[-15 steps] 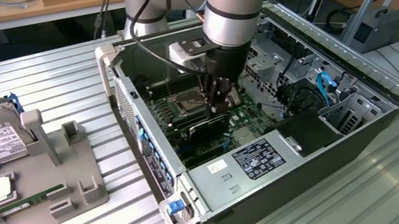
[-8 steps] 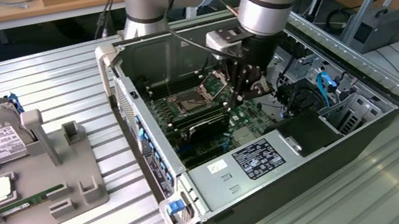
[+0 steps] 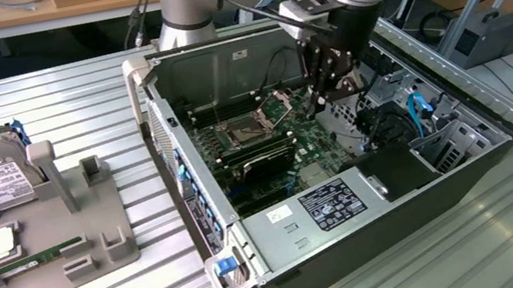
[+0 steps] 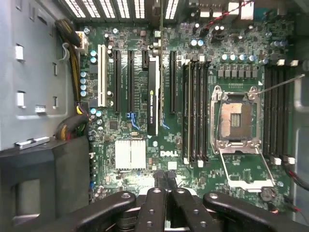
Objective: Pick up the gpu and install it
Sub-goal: 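Press down on the gpu until it lock into place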
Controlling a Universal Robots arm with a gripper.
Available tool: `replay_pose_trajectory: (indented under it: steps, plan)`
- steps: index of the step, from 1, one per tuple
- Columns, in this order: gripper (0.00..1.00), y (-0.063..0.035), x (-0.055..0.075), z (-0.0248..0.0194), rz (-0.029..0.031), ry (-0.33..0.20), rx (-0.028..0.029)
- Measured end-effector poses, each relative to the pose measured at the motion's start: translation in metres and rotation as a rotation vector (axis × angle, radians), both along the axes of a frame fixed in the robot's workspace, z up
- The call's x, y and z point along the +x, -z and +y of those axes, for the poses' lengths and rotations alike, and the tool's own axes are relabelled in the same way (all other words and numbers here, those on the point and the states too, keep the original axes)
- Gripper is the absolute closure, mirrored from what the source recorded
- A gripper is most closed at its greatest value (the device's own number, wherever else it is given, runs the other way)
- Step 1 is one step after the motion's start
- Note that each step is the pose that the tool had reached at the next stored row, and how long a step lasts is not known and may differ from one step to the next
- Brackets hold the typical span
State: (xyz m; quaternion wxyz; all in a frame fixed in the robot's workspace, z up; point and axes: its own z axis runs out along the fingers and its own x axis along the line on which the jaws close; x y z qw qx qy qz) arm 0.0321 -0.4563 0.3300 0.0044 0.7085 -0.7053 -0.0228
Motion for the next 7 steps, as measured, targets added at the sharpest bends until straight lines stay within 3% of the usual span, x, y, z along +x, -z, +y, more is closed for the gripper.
replay_pose_trajectory:
  steps: [2,7]
  plan:
    - [0.89,-0.0088,0.0000,0.0000,0.0000,0.000,0.0051]
    - [0.89,-0.0090,0.0000,0.0000,0.0000,0.000,0.0056]
